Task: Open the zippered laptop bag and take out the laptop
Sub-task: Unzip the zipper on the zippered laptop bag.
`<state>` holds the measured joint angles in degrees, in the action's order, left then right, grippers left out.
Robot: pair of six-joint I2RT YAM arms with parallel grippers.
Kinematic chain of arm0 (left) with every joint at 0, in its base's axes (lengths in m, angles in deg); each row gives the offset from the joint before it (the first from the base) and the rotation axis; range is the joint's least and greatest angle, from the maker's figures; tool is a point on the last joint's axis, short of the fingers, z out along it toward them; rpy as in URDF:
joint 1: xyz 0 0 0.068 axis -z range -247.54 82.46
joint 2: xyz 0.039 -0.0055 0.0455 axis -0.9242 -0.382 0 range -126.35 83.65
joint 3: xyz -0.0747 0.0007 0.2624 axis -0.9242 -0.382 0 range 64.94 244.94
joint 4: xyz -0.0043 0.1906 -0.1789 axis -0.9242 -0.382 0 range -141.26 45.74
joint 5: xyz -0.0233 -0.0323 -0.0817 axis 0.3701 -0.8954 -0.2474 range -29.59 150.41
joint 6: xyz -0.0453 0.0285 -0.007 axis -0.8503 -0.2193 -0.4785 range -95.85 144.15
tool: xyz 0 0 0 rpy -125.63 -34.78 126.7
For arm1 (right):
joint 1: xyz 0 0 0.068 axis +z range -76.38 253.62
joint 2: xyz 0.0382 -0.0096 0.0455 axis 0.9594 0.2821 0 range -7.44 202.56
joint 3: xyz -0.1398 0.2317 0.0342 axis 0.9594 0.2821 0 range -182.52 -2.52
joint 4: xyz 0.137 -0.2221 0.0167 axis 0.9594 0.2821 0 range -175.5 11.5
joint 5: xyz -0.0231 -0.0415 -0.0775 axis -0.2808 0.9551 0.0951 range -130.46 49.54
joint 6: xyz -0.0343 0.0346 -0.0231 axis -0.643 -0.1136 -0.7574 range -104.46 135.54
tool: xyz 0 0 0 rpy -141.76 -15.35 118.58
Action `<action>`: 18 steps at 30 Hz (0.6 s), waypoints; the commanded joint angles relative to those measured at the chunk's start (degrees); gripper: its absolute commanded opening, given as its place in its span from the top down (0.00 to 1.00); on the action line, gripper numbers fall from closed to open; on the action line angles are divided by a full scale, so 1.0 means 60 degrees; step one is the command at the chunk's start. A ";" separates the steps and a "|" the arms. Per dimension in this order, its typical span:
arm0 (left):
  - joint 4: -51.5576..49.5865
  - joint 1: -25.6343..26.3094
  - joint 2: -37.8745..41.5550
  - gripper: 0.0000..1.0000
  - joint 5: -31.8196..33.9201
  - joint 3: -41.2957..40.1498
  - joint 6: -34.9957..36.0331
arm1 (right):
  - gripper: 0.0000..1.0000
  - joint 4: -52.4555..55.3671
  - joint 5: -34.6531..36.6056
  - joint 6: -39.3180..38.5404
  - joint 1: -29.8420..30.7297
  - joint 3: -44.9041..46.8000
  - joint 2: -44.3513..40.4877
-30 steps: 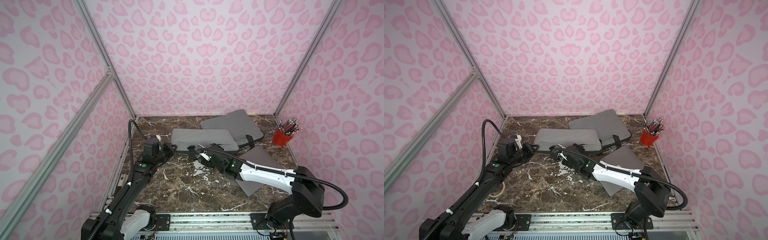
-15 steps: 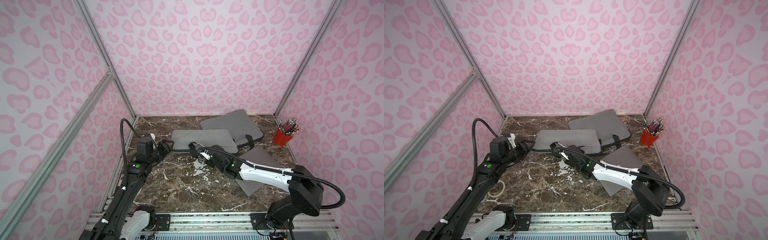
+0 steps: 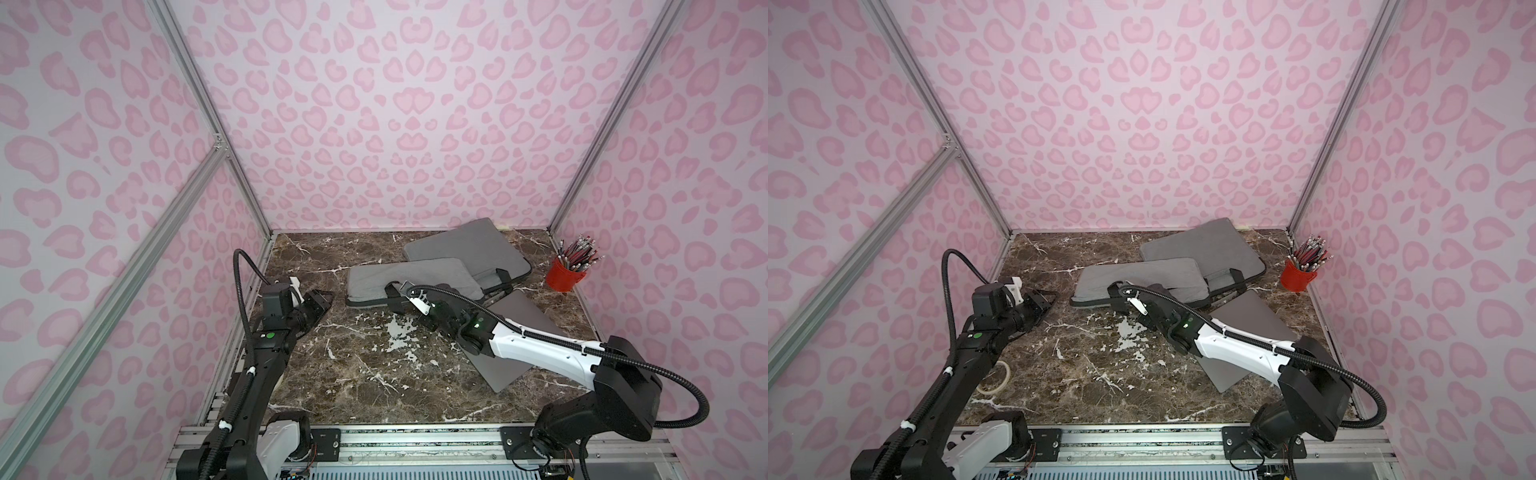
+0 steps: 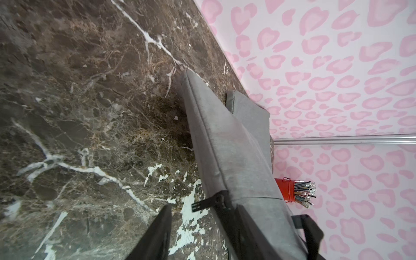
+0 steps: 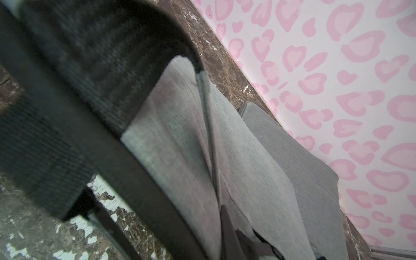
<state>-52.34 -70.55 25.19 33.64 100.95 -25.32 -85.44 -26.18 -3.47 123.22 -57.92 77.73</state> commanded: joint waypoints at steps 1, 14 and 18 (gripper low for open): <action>0.0831 -0.0085 -0.0138 0.49 -0.0284 -0.0197 0.0547 | 1.00 -0.0801 -0.0417 0.0780 -0.0208 -0.0138 -0.0230; 0.6107 -0.0095 -0.0371 0.37 -0.1214 -0.1803 0.0844 | 1.00 -0.0527 -0.3161 0.2033 -0.2017 -0.0386 -0.1291; 0.6779 -0.0031 -0.0380 0.32 -0.1108 -0.1654 0.0079 | 1.00 -0.0795 -0.4004 0.2465 -0.2888 -0.0380 -0.1663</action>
<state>-21.06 -70.87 22.74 27.35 90.28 -22.46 -82.51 -45.50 5.04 107.94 -59.67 68.77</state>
